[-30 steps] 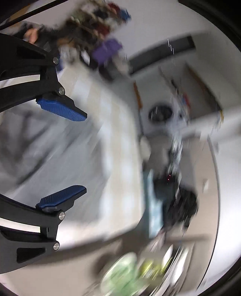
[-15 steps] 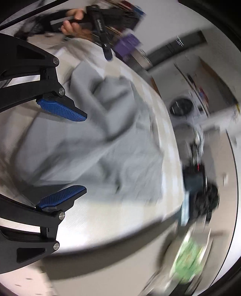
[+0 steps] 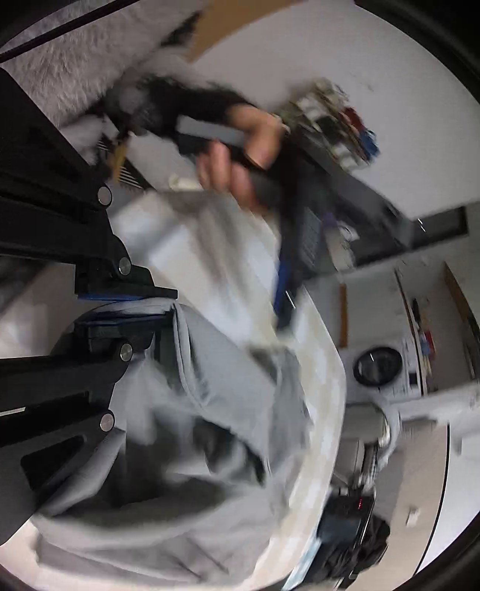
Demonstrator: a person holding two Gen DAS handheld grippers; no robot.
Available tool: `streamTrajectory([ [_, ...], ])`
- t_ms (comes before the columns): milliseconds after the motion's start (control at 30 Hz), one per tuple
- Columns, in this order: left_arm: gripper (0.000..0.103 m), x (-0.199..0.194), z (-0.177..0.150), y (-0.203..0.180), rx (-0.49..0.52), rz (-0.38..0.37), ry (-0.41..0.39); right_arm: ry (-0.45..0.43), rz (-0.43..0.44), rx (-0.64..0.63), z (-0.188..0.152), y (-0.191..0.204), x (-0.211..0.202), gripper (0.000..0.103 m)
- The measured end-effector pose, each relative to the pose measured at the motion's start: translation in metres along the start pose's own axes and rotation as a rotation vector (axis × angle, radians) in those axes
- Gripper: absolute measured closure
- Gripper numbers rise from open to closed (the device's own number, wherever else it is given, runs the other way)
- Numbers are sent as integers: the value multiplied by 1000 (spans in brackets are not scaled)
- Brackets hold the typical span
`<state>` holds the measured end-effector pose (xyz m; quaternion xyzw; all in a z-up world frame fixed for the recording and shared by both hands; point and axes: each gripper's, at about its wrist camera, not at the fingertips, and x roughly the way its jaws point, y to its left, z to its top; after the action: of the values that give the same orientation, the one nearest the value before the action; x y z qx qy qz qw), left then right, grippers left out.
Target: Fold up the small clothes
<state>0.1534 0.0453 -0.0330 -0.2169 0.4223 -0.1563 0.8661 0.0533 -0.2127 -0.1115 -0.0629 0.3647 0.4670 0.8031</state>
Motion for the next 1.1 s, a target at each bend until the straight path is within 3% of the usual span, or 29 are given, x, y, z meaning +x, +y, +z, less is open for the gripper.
streamTrajectory([
  [133, 50, 9, -5, 9, -65, -102, 48, 107, -26, 26, -14, 3, 29, 92],
  [200, 47, 16, -6, 12, -93, -112, 59, 146, -31, 59, -22, -2, 32, 91],
  [300, 47, 26, -8, 7, -113, -72, 66, 106, -28, 120, -29, -12, 12, 81],
  [367, 47, 25, -7, -5, -84, -67, 50, 34, -48, 200, -35, -27, -13, 60],
  [400, 47, 23, -6, -12, -61, -69, 39, -8, -76, 234, -37, -34, -25, 56],
  [500, 43, 16, -3, -45, 27, -105, 28, -92, -182, 321, -43, -58, -49, 55],
  [567, 38, 20, -4, -73, 114, -82, 39, -90, -250, 371, -44, -73, -49, 55],
  [633, 38, 31, -6, -90, 179, -43, 53, -73, -260, 372, -40, -77, -41, 55],
  [767, 38, 46, -6, -79, 109, -33, 74, -76, -235, 318, -22, -66, -19, 51],
  [867, 38, 46, -9, -65, 82, 22, 59, -48, -276, 224, -8, -57, 6, 51],
  [1000, 38, 39, -10, -37, 16, 40, 49, 4, -327, 140, -1, -53, 34, 54],
  [1067, 38, 34, -9, -19, -22, 61, 36, 2, -364, 155, 1, -58, 35, 88],
  [1100, 38, 31, -8, -12, -38, 65, 35, -12, -357, 186, 1, -62, 32, 92],
])
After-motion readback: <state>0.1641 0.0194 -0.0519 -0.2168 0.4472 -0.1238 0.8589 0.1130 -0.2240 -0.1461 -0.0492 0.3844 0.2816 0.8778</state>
